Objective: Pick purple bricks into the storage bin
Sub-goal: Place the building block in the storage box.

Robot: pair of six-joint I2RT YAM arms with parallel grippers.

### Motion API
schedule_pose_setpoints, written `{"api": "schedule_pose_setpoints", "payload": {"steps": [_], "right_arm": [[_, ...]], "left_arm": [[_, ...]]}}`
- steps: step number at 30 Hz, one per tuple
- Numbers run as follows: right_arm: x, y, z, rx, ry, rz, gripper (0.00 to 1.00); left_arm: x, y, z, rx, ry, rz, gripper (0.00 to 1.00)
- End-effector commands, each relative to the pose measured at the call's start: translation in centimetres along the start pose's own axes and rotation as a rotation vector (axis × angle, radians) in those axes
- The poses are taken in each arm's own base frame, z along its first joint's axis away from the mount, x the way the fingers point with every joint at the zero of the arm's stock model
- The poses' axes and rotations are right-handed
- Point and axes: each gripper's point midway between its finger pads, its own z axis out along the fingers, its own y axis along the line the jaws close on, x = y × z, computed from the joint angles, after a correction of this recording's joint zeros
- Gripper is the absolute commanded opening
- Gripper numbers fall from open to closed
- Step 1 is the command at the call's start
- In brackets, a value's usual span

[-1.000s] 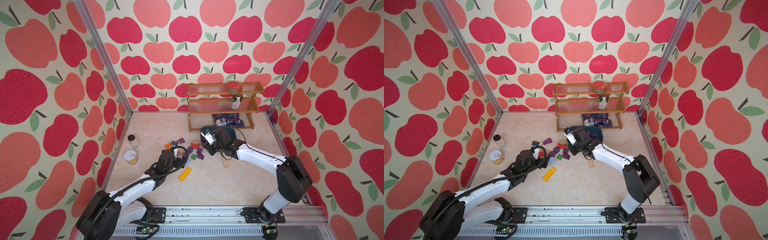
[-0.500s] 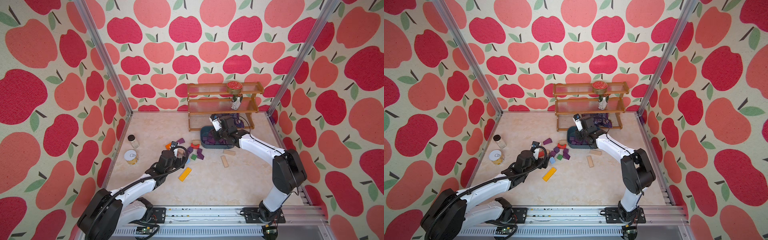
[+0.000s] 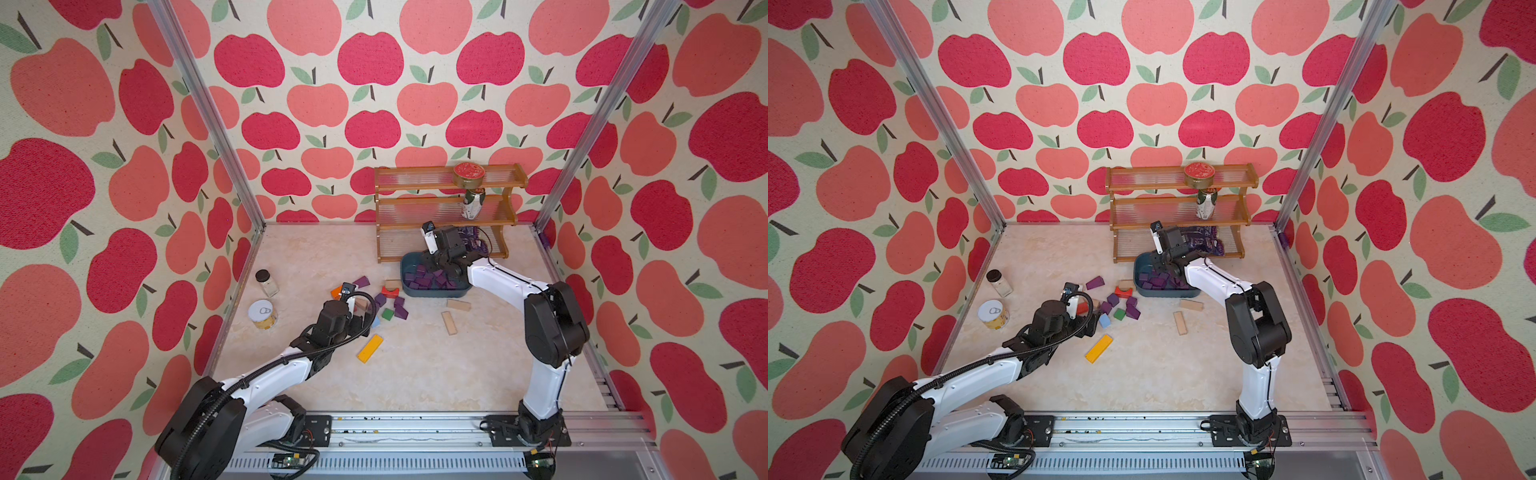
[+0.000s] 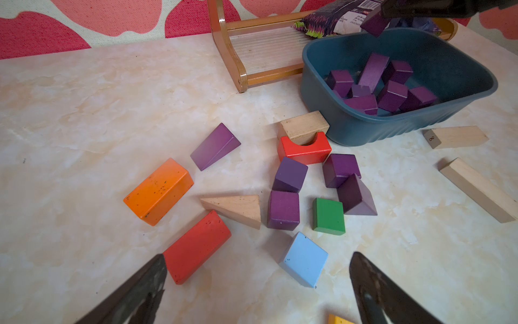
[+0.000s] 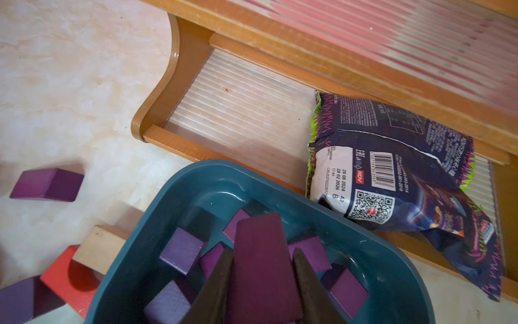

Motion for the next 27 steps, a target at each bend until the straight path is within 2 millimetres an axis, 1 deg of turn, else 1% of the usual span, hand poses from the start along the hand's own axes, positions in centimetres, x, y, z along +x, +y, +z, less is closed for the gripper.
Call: {"api": "schedule_pose_setpoints", "payload": {"steps": [1,3,5,7,11,15,18,22,24,26,27], "right_arm": [[-0.1,-1.1,-0.5,0.059,-0.023,0.031,0.36],[-0.1,-1.0,-1.0,0.050,-0.036,0.030,0.45],[-0.1,-0.9,-1.5,0.040,-0.050,0.028,0.57],[0.0,-0.8,-1.8,0.034,-0.053,0.018,0.64],[-0.2,-0.8,-2.7,0.029,-0.076,0.028,0.71],[-1.0,0.0,-4.6,-0.037,-0.129,0.049,0.72],[-1.8,0.7,-6.4,-0.093,-0.153,0.077,0.72],[-2.6,1.5,-9.5,-0.173,-0.193,0.130,0.75],[-2.2,0.7,-10.8,-0.141,-0.173,0.177,0.82],[-1.8,0.7,-12.1,-0.150,-0.161,0.175,0.90],[-1.7,0.9,-12.7,-0.160,-0.162,0.171,0.92]], "left_arm": [[-1.3,0.0,0.0,0.002,-0.028,-0.026,0.99],[-1.2,0.0,0.0,0.003,-0.024,-0.027,1.00],[-1.2,-0.1,0.1,0.006,-0.023,-0.028,0.99],[-1.2,-0.1,0.1,0.005,-0.023,-0.027,0.99],[-1.3,0.0,0.0,0.002,-0.025,-0.026,0.99],[-1.4,0.0,-0.2,0.002,-0.031,-0.025,0.99],[-1.5,0.0,-0.3,0.005,-0.037,-0.028,0.99],[-1.8,-0.1,-0.7,0.010,-0.050,-0.031,0.99],[-1.9,0.0,-0.8,0.009,-0.056,-0.034,0.99],[-1.9,0.1,-0.8,0.009,-0.058,-0.037,0.99],[-1.8,0.0,-0.8,0.010,-0.058,-0.037,0.99]]}}
